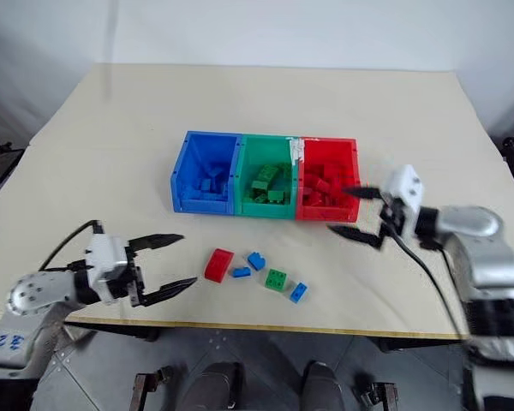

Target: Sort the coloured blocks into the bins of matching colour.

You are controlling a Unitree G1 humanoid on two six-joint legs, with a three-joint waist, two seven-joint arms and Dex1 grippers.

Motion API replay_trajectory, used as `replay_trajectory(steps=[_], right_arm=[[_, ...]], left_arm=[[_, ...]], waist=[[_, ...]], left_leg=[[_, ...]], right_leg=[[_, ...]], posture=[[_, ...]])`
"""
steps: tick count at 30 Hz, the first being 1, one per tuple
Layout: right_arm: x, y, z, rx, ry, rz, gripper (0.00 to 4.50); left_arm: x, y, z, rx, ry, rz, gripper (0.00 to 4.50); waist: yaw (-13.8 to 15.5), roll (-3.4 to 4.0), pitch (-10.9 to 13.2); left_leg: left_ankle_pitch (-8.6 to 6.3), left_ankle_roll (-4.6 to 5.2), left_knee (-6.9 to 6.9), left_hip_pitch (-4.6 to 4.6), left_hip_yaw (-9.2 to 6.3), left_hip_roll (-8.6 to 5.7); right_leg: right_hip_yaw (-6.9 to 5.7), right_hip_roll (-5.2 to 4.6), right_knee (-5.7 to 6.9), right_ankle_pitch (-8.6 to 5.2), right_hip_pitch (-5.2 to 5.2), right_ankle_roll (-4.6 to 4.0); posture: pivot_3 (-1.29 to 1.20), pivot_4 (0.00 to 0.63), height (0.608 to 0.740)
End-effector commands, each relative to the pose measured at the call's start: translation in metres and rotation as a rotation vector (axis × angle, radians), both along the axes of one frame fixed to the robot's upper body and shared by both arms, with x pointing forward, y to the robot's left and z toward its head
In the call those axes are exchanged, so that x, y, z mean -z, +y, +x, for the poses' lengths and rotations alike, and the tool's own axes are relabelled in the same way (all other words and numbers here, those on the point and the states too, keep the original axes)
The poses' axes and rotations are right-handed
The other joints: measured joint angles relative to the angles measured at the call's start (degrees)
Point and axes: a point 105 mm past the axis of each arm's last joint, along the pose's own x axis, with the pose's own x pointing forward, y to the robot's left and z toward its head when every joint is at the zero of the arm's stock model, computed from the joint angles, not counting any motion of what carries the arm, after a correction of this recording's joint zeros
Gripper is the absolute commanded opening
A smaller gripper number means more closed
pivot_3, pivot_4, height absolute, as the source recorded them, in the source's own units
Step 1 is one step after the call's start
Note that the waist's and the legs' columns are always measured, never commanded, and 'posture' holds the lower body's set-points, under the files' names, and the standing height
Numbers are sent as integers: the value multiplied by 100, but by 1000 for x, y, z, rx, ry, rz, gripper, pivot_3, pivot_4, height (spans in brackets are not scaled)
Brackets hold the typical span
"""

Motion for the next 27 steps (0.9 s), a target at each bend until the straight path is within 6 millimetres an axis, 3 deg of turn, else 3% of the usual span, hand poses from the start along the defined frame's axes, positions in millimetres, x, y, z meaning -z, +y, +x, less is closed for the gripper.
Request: replay_trajectory(steps=[1,3,6,14,22,25,27], right_arm=[[5,-16,-24,-50,6,-97,4473],[16,-21,-34,-54,43,-125,4473],[23,-14,-42,-89,58,-126,4473],[38,72,-43,-213,118,-40,4473],[65,98,-30,-206,164,-136,4473],[69,99,-27,-209,153,-149,3882],[70,100,-28,-235,149,-160,3217]], left_arm=[[-1,-16,1,83,-18,0,4500],[0,-22,2,123,-14,1,4500],[2,-26,4,152,-21,11,4500],[3,-8,2,117,-16,37,4500],[5,5,-15,51,0,54,4500],[4,6,-21,40,3,56,4500],[3,7,-23,28,4,57,4500]], waist=[[-19,0,0],[-62,0,0],[-104,0,0],[-115,0,0],[-22,-1,0],[-2,-1,0],[8,-1,0]], left_leg=[[0,0,0,2,3,3],[0,-1,0,10,18,7],[1,-2,3,14,24,10],[1,-3,11,13,23,15],[-1,-2,11,7,18,11],[-1,-2,11,7,19,11],[-1,-2,12,7,20,12]], right_leg=[[0,1,1,0,0,0],[7,1,4,1,0,-2],[10,1,9,2,-1,-3],[13,4,10,5,-2,-6],[16,4,6,7,-6,-5],[17,4,7,7,-7,-6],[17,4,8,7,-7,-6]], posture=[[0,150,740],[0,150,740],[0,150,740],[0,150,740],[0,150,740],[0,150,740],[0,150,740]])
